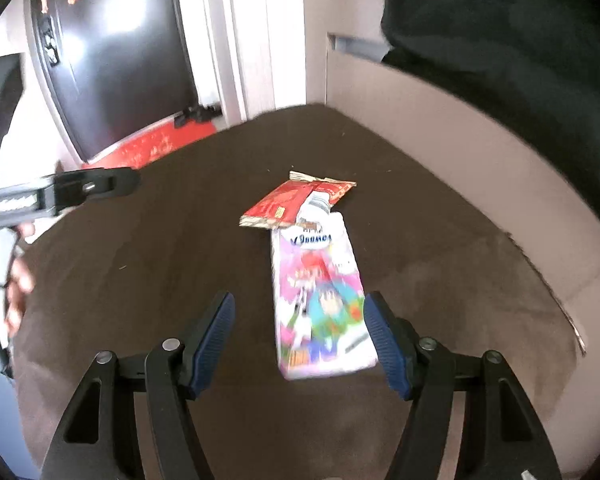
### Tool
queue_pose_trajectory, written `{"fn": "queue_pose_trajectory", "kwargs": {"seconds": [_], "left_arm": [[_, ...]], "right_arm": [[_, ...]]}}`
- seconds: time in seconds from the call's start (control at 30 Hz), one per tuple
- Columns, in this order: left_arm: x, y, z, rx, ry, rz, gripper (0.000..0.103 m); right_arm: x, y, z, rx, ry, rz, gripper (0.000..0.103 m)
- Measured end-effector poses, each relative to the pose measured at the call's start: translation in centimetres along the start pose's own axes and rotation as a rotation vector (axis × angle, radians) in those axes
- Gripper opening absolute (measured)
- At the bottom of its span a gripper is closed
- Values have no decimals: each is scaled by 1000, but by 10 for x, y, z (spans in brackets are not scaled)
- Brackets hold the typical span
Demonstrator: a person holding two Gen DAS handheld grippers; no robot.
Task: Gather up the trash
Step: 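Grasp the red wrapper with the left gripper while the right grasps the pink Kleenex pack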
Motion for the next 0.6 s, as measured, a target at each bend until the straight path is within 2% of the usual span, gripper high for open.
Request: {"fn": "queue_pose_trajectory", "kwargs": {"seconds": [0.13,0.23,0.27,0.3,0.37,0.43,0.53,0.6], "left_arm": [[-2,0,15,-19,43,-25,79],[5,-2,28,-58,54,-36,79],[9,-3,31,-60,52,-31,79],[13,-5,34,-59,45,-26,79],[24,-7,37,-60,33,-20,79],[36,-9,41,-65,61,-40,79],[57,-11,50,-54,91,-91,79],[75,-10,64,-57,70,-91,79]], "right_arm": [[13,-1,27,-40,11,21,64],[12,7,43,-93,-57,26,64],[10,9,39,-74,-37,-10,54],[8,12,37,-82,-24,-27,49],[9,22,26,-82,7,-29,45],[15,39,4,-59,24,-10,44],[33,70,-28,-30,20,45,43],[46,88,-45,-18,14,80,43]]}}
Point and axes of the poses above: each gripper's, at about its wrist camera, not at the fingertips, and z roughly the way its jaws point, x to its right, y to its underside, the point moved 6 cm from there along z, roughly the way its jaws point, and after that the axes turned 10 degrees about -z, right-handed, at the moved point
